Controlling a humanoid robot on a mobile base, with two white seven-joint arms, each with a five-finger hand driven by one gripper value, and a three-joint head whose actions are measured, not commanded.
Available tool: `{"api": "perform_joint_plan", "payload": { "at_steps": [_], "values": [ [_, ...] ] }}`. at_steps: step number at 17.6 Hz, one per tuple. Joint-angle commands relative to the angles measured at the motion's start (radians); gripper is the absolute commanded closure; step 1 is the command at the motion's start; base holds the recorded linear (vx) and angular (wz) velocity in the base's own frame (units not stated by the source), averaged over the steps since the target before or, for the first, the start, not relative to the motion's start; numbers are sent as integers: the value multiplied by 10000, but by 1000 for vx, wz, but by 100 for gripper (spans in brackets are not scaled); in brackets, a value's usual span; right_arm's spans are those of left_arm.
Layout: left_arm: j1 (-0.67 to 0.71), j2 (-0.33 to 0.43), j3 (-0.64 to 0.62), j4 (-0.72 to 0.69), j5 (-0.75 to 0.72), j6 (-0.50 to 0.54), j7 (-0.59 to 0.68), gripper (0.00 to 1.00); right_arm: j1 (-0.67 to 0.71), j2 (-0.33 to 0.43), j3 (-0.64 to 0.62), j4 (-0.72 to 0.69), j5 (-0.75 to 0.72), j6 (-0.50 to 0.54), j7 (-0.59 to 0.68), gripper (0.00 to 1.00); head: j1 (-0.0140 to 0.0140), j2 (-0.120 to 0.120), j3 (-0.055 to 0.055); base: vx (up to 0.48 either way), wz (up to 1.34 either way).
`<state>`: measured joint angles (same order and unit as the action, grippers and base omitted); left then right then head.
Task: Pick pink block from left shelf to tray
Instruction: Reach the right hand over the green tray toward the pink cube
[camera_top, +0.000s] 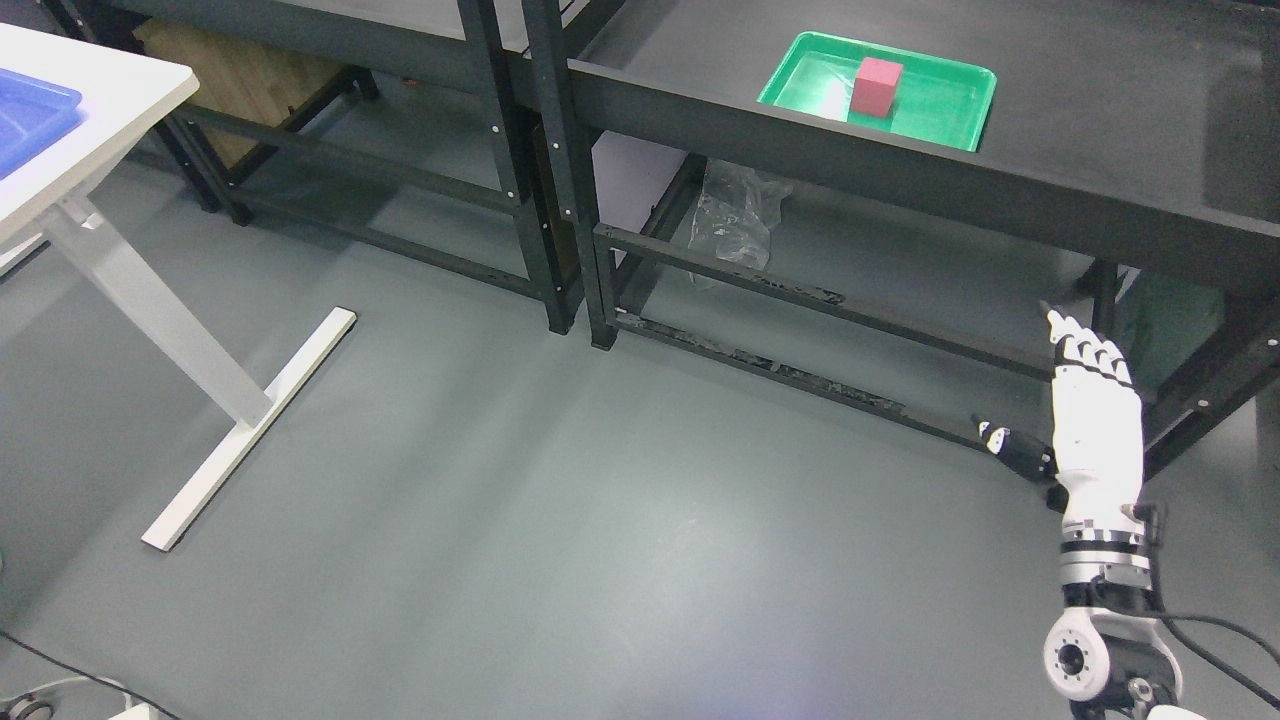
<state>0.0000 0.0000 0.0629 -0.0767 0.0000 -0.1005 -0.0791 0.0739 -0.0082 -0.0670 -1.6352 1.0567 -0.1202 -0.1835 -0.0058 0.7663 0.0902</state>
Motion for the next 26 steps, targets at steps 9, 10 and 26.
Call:
{"api": "perform_joint_plan", "payload": {
  "at_steps": [9,10,26],
  "values": [
    [92,175,0,0,-15,-8,-7,0,-171,-93,41,15,-518,6,40,3,0,0,0,239,-32],
    [92,175,0,0,-15,-8,-7,0,-172,-93,41,15,-747,6,40,3,0,0,0,283,-18],
    [92,175,0,0,-15,-8,-7,0,-448,-117,133,290,-1563,21,881,3,0,0,0,244,28]
  ]
}}
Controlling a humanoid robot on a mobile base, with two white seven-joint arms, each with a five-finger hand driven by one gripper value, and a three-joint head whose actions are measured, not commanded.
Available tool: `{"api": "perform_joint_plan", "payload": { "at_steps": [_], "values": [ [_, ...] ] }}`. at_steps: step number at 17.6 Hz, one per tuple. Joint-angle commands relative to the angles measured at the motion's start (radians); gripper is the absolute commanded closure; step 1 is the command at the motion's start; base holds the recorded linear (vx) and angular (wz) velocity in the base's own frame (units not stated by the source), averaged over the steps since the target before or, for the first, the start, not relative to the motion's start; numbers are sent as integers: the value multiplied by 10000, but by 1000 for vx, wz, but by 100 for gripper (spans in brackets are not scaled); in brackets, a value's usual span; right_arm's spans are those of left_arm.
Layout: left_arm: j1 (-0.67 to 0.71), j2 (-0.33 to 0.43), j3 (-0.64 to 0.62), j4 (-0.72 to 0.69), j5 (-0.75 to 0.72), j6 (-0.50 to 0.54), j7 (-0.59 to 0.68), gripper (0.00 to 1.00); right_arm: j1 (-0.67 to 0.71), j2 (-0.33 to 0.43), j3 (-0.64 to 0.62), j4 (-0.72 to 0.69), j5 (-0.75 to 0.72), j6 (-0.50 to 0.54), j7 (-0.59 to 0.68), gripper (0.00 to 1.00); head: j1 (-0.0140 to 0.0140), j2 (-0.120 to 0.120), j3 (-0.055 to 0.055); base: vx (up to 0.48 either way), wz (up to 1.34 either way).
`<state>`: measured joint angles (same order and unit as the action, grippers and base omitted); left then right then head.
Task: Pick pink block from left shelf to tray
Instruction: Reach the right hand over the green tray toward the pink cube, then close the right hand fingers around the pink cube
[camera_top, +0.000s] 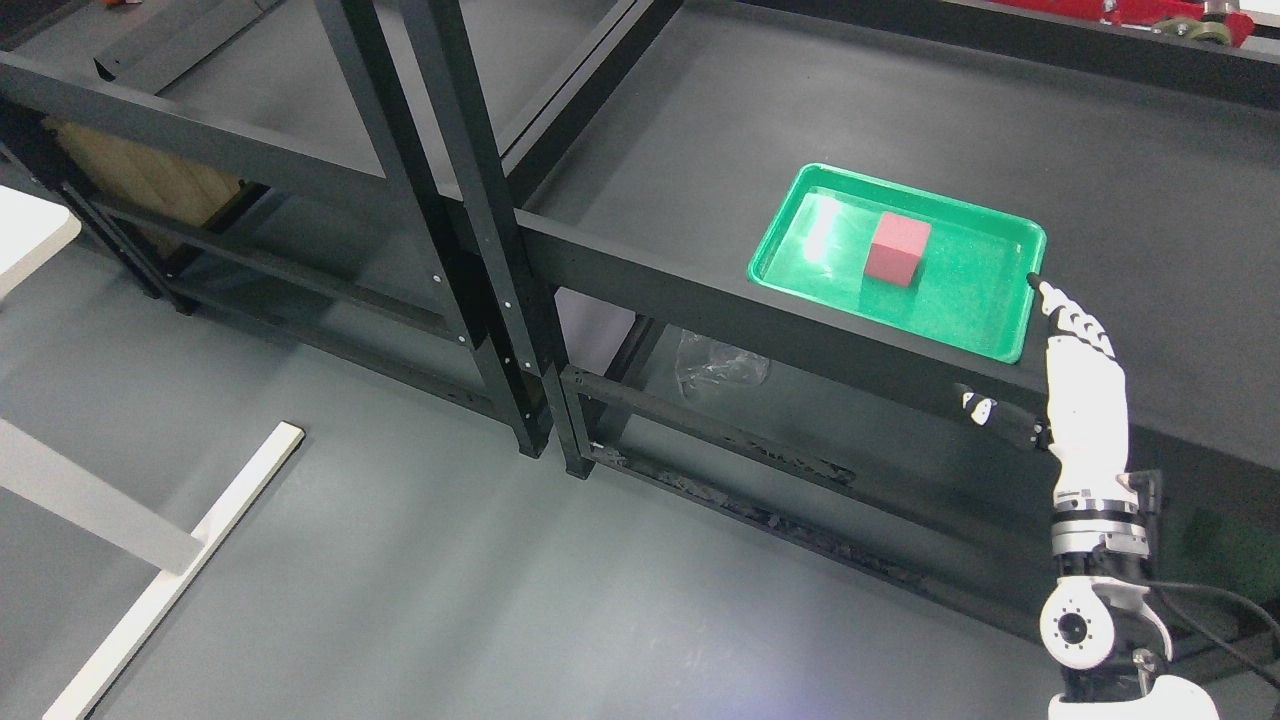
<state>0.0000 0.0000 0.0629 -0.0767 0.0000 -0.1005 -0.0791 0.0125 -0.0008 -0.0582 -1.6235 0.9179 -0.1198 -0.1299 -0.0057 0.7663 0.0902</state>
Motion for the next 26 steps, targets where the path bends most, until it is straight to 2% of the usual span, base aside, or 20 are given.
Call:
{"api": "perform_joint_plan", "payload": {
  "at_steps": [1,9,14,18,23,26],
  "values": [
    [92,175,0,0,-15,-8,-7,0,197,-191,121,235,-189,17,636,3,0,0,0,216,63],
    [92,175,0,0,-15,-8,-7,0,258,-268,337,296,-128,63,1098,3,0,0,0,211,35],
    [92,175,0,0,-15,-8,-7,0,44,-314,565,786,-67,583,1421,3,0,0,0,211,8],
    [92,175,0,0,-15,-8,-7,0,-64,-712,1072,1109,-36,1044,1498,3,0,0,0,177,8],
    [92,175,0,0,-15,-8,-7,0,196,-1356,1088,1186,-158,938,1513,3,0,0,0,143,14],
    [92,175,0,0,-15,-8,-7,0,365,-1495,1088,1171,-205,907,1513,2,0,0,0,105,25]
  ]
}}
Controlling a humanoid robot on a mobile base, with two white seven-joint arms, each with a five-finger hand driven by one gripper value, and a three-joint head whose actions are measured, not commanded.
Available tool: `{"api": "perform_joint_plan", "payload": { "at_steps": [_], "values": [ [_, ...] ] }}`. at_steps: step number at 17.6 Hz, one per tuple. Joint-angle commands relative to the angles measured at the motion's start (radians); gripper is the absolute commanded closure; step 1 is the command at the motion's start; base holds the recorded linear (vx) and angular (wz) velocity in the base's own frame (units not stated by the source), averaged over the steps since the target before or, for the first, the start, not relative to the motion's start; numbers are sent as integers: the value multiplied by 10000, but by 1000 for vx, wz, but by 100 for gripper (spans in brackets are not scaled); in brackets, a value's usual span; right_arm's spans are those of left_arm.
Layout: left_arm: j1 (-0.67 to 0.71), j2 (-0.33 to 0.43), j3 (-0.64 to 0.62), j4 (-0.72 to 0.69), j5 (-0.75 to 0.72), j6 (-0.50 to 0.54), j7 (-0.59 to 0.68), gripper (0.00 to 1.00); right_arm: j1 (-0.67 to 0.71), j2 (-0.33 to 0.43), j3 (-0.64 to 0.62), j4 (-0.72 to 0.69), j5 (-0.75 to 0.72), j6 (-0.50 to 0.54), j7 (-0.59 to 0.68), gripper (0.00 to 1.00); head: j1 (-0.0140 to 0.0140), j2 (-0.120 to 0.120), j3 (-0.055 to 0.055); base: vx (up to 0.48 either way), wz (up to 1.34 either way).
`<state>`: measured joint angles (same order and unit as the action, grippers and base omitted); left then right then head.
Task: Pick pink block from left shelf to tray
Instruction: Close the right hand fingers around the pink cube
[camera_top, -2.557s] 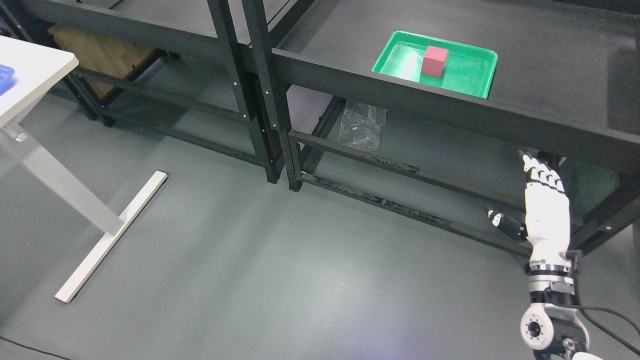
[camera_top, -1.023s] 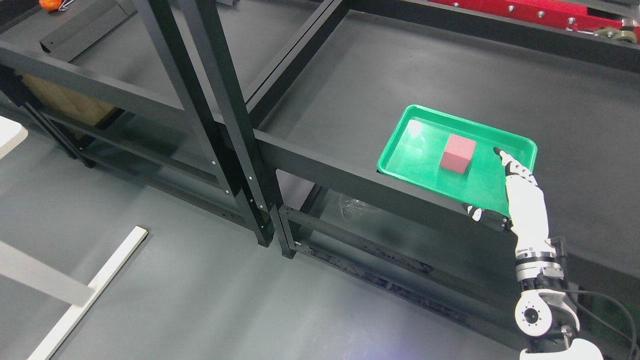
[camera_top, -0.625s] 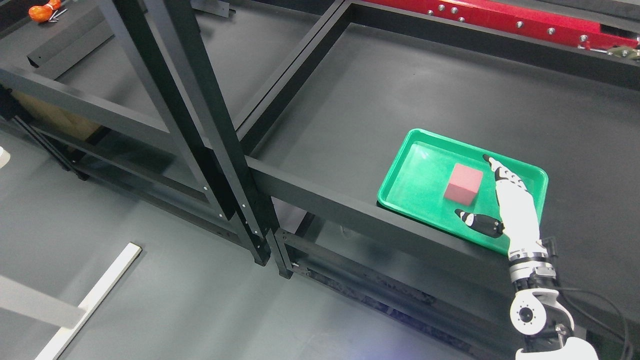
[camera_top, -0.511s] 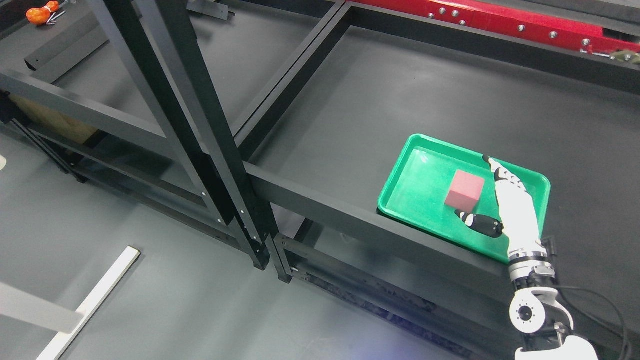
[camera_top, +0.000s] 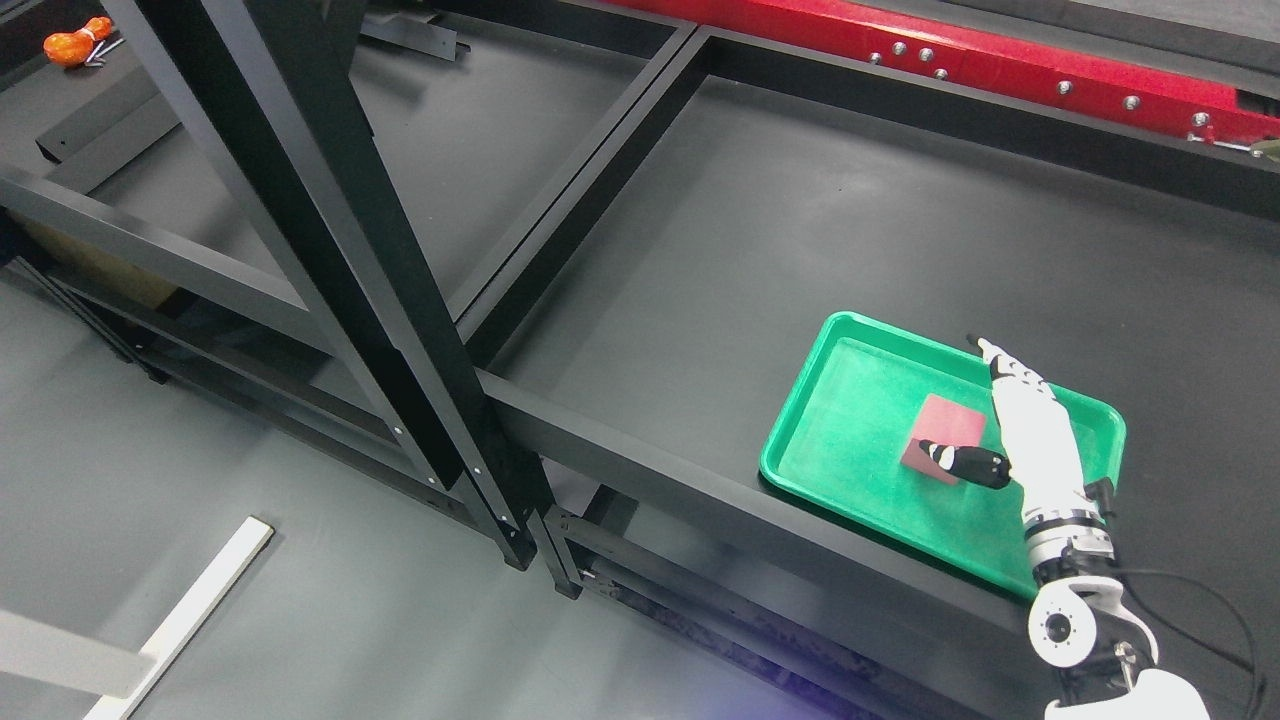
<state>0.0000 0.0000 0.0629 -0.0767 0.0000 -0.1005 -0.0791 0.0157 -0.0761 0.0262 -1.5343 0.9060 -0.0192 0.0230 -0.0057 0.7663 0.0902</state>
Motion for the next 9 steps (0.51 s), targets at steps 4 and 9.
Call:
{"api": "perform_joint_plan", "payload": {
  "at_steps": [4,9],
  "values": [
    [92,175,0,0,-15,-8,-7,0,655,-758,260,233,-102,-605,-15,2,0,0,0,65,27],
    [92,175,0,0,-31,-8,-7,0,458,-789,244,310,-10,-544,0,2,0,0,0,40,10]
  ]
}}
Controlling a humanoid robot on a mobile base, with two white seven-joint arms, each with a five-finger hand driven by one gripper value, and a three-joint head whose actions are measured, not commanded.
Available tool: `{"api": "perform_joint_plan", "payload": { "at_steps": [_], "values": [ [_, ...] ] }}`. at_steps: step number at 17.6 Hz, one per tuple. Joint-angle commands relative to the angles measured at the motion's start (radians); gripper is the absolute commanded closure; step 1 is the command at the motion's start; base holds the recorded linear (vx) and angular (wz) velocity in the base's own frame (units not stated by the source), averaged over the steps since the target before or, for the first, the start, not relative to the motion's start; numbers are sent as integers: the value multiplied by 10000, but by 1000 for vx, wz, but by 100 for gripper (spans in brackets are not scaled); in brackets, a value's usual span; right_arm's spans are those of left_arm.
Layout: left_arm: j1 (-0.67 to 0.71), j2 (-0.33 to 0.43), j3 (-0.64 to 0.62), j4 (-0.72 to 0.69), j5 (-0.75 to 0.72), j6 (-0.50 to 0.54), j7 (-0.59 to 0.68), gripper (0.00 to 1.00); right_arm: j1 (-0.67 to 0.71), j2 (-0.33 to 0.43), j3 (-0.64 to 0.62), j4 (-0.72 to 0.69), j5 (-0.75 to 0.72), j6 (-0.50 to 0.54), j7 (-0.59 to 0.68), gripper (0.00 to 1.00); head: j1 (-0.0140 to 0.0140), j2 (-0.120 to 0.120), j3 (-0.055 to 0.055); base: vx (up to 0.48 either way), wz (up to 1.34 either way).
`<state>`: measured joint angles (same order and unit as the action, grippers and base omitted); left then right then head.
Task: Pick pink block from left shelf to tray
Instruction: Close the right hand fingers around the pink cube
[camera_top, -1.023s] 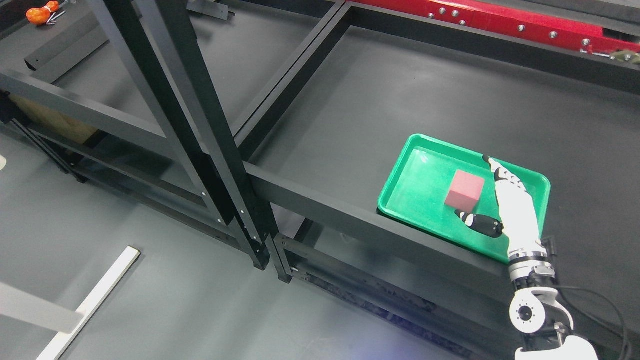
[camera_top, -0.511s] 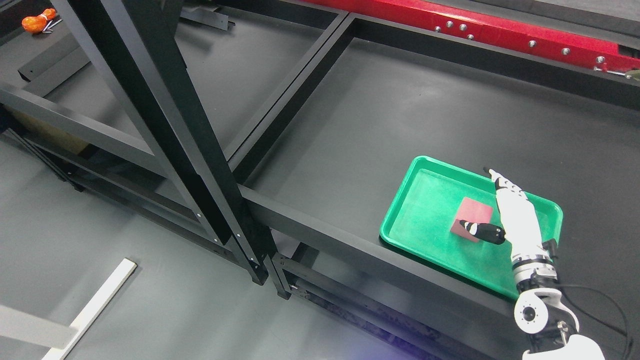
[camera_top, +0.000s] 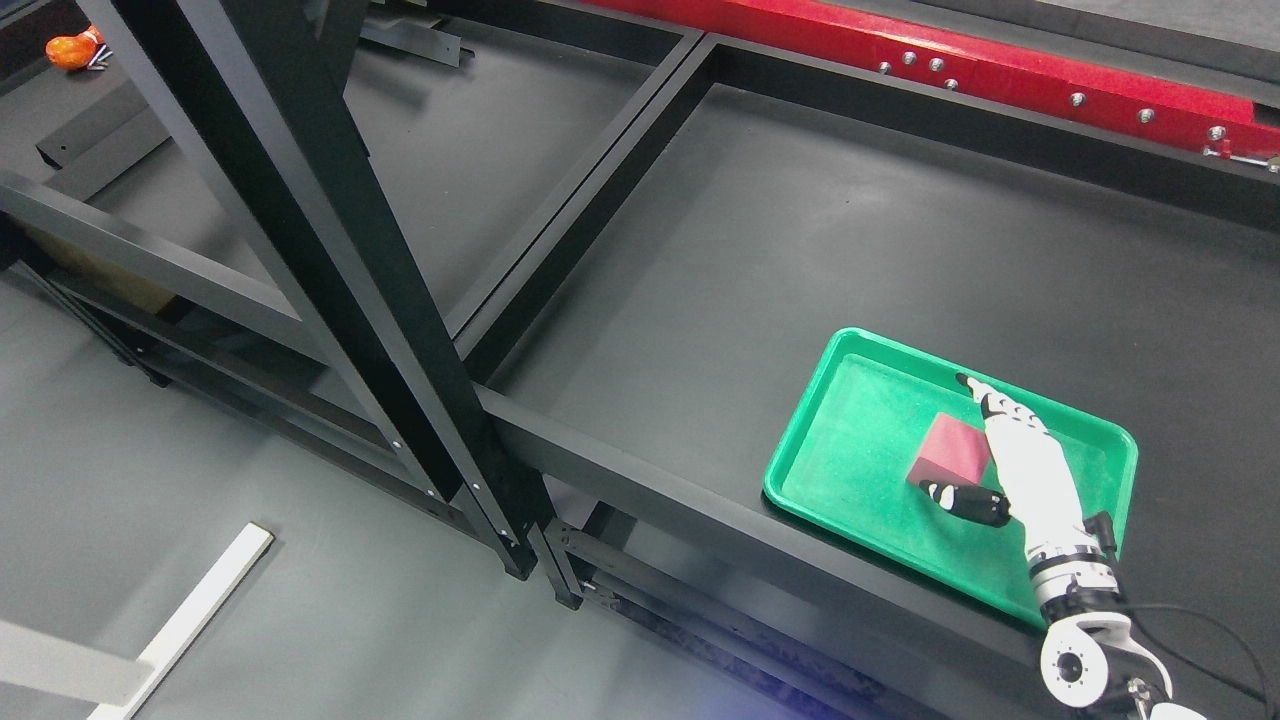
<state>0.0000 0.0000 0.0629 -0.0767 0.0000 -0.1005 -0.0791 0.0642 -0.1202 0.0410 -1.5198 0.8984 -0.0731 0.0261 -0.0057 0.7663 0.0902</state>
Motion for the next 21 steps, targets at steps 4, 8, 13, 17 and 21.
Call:
{"api": "perform_joint_plan", "payload": {
  "at_steps": [4,8,13,17,21],
  "values": [
    [92,175,0,0,-15,-7,-7,0,-488,-439,295,716,82,178,-15,2,0,0,0,9,2],
    [92,175,0,0,-15,-7,-7,0,-535,-837,800,977,82,225,152,2,0,0,0,0,0],
    [92,175,0,0,-15,-7,-7,0,-580,-1051,909,1254,82,209,215,2,0,0,0,0,0],
    [92,175,0,0,-15,-7,-7,0,-734,-1175,1170,1529,51,209,215,2,0,0,0,0,0],
    [92,175,0,0,-15,-7,-7,0,-902,-1175,1140,1545,51,209,169,17,0,0,0,0,0]
  ]
}}
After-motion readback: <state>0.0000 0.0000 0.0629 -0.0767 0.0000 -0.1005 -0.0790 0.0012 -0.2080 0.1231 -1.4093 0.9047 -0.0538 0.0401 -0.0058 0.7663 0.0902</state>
